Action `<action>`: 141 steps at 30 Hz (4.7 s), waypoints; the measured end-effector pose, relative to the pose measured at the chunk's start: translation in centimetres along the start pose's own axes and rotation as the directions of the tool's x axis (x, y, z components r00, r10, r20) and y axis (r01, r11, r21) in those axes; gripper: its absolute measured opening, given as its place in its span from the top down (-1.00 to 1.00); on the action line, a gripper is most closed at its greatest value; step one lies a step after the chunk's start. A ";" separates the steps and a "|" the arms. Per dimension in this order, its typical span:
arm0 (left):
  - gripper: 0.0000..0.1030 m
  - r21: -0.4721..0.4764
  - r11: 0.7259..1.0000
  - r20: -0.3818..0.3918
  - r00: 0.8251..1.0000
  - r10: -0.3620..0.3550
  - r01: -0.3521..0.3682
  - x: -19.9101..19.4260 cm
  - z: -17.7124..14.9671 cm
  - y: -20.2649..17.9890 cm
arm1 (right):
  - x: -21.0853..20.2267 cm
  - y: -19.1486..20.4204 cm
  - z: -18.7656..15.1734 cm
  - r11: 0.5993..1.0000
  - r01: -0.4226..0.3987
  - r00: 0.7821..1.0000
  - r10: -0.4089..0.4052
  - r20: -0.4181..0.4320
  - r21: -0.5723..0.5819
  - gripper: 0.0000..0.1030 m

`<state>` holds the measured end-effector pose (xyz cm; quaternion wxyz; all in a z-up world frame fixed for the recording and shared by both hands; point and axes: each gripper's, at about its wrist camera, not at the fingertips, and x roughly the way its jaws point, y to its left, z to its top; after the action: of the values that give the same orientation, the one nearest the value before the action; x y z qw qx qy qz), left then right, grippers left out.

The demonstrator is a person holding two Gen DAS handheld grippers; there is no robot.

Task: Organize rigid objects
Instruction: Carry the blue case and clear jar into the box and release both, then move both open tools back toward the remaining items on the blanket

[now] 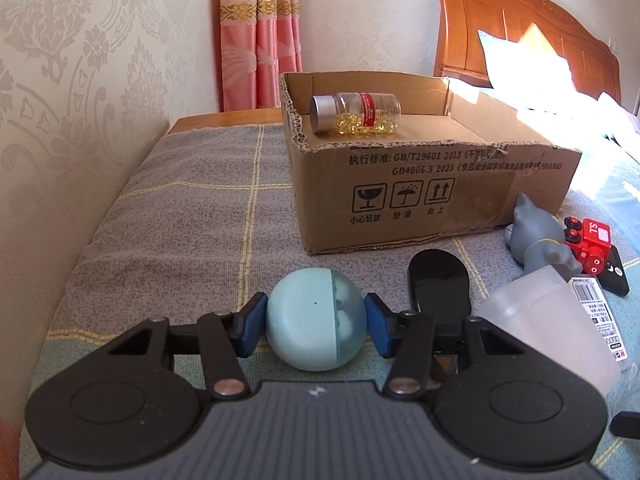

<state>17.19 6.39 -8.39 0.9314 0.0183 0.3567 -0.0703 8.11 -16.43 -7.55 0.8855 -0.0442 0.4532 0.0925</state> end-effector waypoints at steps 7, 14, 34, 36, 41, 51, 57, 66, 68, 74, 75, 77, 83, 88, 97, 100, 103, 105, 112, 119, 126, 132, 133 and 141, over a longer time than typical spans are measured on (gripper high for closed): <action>-0.04 0.003 1.000 -0.001 1.000 0.020 -0.020 0.4 0.3 -0.3 | -0.7 0.6 0.7 1.000 0.014 1.000 -0.014 0.002 0.013 -1.00; -0.09 0.011 1.000 -0.006 1.000 0.022 -0.022 0.4 0.3 -0.6 | -0.7 1.2 1.0 0.998 0.054 0.998 -0.054 -0.010 -0.020 -0.91; 0.00 0.058 0.998 -0.042 0.999 0.015 -0.012 -1.9 0.8 0.1 | -1.9 0.4 4.1 0.993 0.003 1.000 -0.003 0.003 -0.118 -0.83; 0.00 0.064 0.998 -0.038 0.999 0.009 -0.007 -2.6 1.1 0.0 | -2.3 0.1 4.6 0.992 -0.001 1.000 0.003 0.015 -0.128 -0.83; 0.00 0.095 0.995 0.003 1.000 -0.003 0.003 -4.6 2.8 -0.6 | -3.2 -0.8 6.1 0.986 0.018 0.997 -0.005 0.077 -0.167 -0.83; 0.00 0.128 0.990 0.120 0.990 -0.067 0.052 -4.8 9.1 -2.3 | -3.5 -1.9 9.9 0.980 0.032 0.985 0.002 0.173 -0.195 -0.83; -0.01 0.116 0.991 0.108 0.991 -0.079 0.066 -1.3 11.4 -2.8 | -3.3 -1.8 11.3 0.978 0.026 0.981 0.016 0.194 -0.207 -0.83; -0.91 0.115 0.993 0.133 0.991 0.022 -0.037 1.3 11.4 -3.5 | -2.8 -1.9 11.8 0.976 0.019 0.982 0.022 0.187 -0.216 -0.83; -0.97 0.122 0.992 0.161 0.987 0.014 -0.034 0.3 11.1 -3.5 | -2.7 -1.9 12.1 0.976 0.017 0.982 0.025 0.188 -0.218 -0.83; -0.98 0.069 0.997 0.116 0.993 0.014 -0.022 -2.4 9.9 -2.7 | -2.4 -2.0 13.8 0.978 -0.002 0.980 0.043 0.192 -0.209 -0.83; -0.98 0.063 0.998 0.113 0.994 0.012 -0.019 -2.9 9.6 -2.6 | -2.3 -2.1 14.2 0.979 -0.006 0.980 0.047 0.193 -0.206 -0.83; -0.98 0.052 0.999 0.108 0.994 0.011 -0.017 -3.8 8.9 -2.3 | -2.0 -2.1 15.3 0.979 -0.018 0.979 0.058 0.193 -0.203 -0.83; -0.99 0.042 0.998 0.096 0.995 0.034 -0.038 -5.3 7.6 -2.2 | 0.1 -2.3 19.5 0.981 -0.044 0.981 0.078 0.177 -0.187 -0.83; -0.99 0.070 0.995 0.098 0.994 0.057 -0.064 -6.0 6.9 -2.3 | 2.8 -2.1 23.3 0.984 -0.051 0.984 0.078 0.159 -0.168 -0.83; -0.99 0.052 0.996 0.053 0.996 0.074 -0.077 -5.9 5.6 -1.8 | 7.2 -1.8 27.8 0.991 0.030 0.986 -0.008 0.165 -0.130 -1.00; -0.99 0.049 0.996 0.046 0.996 0.076 -0.079 -6.0 5.3 -1.6 | 6.6 -2.1 27.1 0.993 0.008 0.987 0.012 0.159 -0.120 -1.00; -0.99 0.047 0.995 0.039 0.996 0.080 -0.082 -5.9 5.3 -1.6 | 5.7 -2.1 26.0 0.992 0.014 0.987 0.006 0.162 -0.127 -1.00; -0.99 0.048 0.996 0.033 0.996 0.079 -0.081 -5.9 5.2 -1.5 | 5.2 -2.1 25.3 0.992 0.021 0.986 0.000 0.164 -0.128 -1.00; -0.99 0.048 0.997 0.040 0.997 0.065 -0.066 -6.5 5.0 -1.6 | 3.1 -1.8 22.8 0.993 0.027 0.983 -0.005 0.185 -0.118 -1.00; -0.99 0.039 0.998 0.041 0.998 0.041 -0.043 -7.1 4.3 -1.4 | 1.5 -1.7 18.6 0.994 0.030 0.985 -0.011 0.172 -0.104 -1.00; -0.99 0.042 0.999 0.029 0.999 0.026 -0.027 -7.4 3.7 -1.6 | 1.3 -1.9 13.9 0.997 0.043 0.991 -0.036 0.127 -0.057 -1.00; -0.99 0.062 0.998 0.014 1.000 0.000 -0.001 -7.3 3.2 -2.4 | 0.8 -2.5 10.3 0.999 0.042 0.994 -0.041 0.100 -0.013 -1.00; -0.99 0.066 0.998 0.012 1.000 -0.008 0.007 -7.3 3.1 -2.6 | 0.8 -2.6 9.9 0.999 0.042 0.995 -0.041 0.095 -0.008 -1.00; -0.99 0.099 0.990 -0.023 0.995 -0.098 0.100 -6.3 3.1 -5.0 | 0.4 -2.6 6.4 0.997 0.062 0.995 -0.058 0.082 -0.046 -1.00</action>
<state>13.86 1.90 -1.84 0.9215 0.0478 0.3615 -0.1339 13.97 -17.86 -4.17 0.9041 -0.0753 0.4132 0.0785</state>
